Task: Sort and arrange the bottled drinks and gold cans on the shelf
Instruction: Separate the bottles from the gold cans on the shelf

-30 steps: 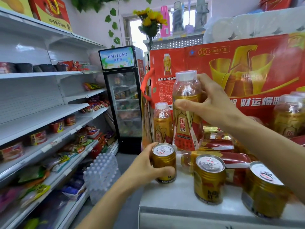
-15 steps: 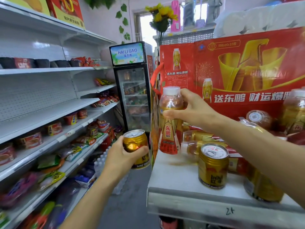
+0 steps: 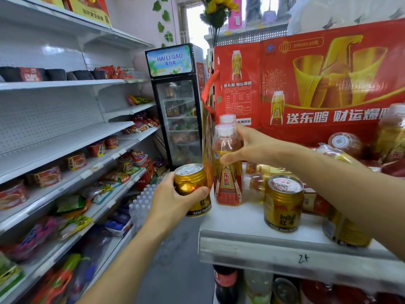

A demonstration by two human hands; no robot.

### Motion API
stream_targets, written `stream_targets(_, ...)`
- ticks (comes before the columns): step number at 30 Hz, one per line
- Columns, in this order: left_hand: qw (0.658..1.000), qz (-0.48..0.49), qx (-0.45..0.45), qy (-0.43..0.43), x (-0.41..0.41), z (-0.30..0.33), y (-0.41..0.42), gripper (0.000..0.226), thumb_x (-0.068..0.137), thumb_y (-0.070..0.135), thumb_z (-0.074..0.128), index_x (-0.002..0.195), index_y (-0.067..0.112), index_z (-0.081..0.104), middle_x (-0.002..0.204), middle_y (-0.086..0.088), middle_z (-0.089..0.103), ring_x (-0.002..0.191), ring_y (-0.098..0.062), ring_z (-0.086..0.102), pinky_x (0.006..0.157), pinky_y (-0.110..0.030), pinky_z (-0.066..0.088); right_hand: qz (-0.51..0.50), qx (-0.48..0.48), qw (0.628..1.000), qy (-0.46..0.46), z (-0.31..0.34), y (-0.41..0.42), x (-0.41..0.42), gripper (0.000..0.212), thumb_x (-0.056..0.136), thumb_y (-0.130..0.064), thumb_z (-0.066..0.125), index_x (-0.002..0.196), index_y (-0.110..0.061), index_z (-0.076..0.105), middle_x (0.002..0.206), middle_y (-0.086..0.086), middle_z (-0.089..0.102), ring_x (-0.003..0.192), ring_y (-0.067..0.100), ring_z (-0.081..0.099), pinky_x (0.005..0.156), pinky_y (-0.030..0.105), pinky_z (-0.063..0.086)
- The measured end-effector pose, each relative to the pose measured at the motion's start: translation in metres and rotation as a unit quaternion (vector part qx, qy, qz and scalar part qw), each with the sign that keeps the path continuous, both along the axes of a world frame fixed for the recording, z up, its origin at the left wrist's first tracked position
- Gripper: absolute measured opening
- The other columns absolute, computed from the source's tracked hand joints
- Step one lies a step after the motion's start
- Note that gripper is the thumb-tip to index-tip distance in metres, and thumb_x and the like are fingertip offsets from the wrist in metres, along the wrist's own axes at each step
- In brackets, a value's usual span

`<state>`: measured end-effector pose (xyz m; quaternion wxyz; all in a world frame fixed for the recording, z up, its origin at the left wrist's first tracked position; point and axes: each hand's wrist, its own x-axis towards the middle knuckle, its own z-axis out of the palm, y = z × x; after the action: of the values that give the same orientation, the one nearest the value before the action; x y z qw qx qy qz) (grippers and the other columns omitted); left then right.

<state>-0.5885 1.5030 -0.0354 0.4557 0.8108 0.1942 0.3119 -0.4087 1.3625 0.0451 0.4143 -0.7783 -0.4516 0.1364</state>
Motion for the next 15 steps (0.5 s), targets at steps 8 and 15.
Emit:
stream_targets(8, 1.0, -0.012, 0.012, -0.011, -0.005, -0.001, -0.027, 0.052, 0.068, 0.033, 0.086, 0.112, 0.033, 0.058, 0.102, 0.013, 0.068, 0.091, 0.0, 0.065, 0.079, -0.023, 0.054, -0.077, 0.019, 0.991, -0.105, 0.003, -0.057, -0.051, 0.066, 0.087, -0.039, 0.067, 0.143, -0.025, 0.035, 0.119, -0.021, 0.049, 0.107, -0.002, 0.048, 0.093, 0.022, 0.041)
stream_targets(15, 0.998, -0.012, -0.03, -0.059, -0.009, -0.009, -0.08, 0.051, 0.067, 0.032, 0.086, 0.109, 0.037, 0.057, 0.101, 0.017, 0.068, 0.088, 0.007, 0.064, 0.075, -0.017, 0.049, -0.139, -0.069, 0.972, -0.175, -0.044, -0.113, -0.071, 0.088, 0.083, -0.059, 0.061, 0.151, -0.025, 0.019, 0.156, 0.001, 0.027, 0.14, 0.018, 0.028, 0.112, 0.038, 0.032)
